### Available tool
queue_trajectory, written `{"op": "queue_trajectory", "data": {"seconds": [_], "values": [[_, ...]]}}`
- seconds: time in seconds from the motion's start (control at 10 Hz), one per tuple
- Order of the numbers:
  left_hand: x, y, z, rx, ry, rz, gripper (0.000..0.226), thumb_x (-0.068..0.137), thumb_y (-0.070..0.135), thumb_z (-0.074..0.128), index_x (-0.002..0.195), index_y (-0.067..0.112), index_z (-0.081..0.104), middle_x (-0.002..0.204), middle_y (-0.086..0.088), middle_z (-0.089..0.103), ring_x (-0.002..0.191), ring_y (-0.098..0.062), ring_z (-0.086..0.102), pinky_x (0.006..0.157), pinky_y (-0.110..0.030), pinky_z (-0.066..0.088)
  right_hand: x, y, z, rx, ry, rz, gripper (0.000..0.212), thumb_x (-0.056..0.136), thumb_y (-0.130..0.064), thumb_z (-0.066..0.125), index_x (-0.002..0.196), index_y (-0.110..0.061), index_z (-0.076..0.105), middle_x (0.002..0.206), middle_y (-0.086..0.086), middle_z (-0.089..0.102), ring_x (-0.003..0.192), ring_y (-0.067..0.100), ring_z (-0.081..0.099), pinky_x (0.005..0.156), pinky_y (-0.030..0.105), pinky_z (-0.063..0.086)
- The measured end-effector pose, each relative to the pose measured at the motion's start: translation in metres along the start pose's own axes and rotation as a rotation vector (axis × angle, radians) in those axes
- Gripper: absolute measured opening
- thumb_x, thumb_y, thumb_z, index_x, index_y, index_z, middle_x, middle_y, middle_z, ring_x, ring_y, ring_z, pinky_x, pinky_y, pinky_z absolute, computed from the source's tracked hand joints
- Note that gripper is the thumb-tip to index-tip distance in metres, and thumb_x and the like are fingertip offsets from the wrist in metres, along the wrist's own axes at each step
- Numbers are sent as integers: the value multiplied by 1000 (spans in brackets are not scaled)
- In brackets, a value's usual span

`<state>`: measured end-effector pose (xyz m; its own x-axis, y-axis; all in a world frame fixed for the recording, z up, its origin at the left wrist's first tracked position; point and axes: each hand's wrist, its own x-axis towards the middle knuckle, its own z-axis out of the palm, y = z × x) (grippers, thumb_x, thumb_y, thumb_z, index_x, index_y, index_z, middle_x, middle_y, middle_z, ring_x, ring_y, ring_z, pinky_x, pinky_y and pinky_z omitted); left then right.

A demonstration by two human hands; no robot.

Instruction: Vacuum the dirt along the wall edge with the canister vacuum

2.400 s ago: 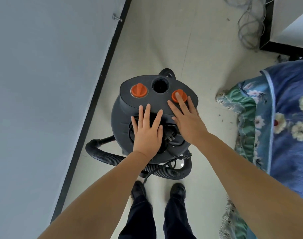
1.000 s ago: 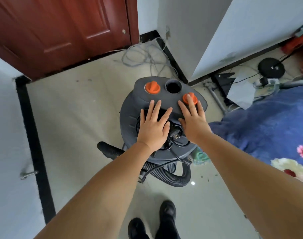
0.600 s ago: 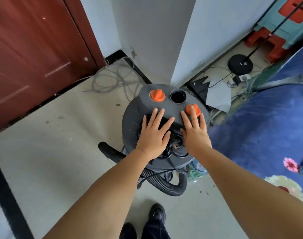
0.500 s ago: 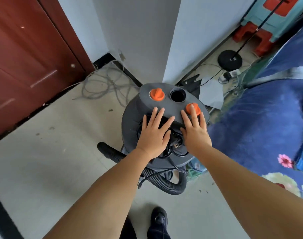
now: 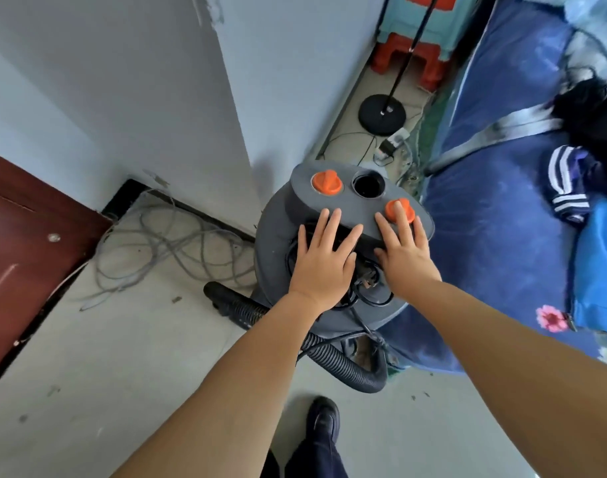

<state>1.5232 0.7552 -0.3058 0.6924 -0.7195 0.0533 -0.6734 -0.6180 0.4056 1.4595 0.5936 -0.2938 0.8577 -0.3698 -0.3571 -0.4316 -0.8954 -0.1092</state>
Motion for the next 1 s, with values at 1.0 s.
{"op": "queue_trajectory", "data": {"seconds": [1.0], "values": [[58, -8, -61, 136, -279, -134, 55, 103, 37, 27, 154, 28, 9, 162, -4, 7, 149, -18, 1, 118, -51, 4, 44, -11, -90, 146, -246, 35, 63, 101, -30, 42, 154, -29, 8, 162, 0, -14, 149, 29, -3, 116, 55, 17]]}}
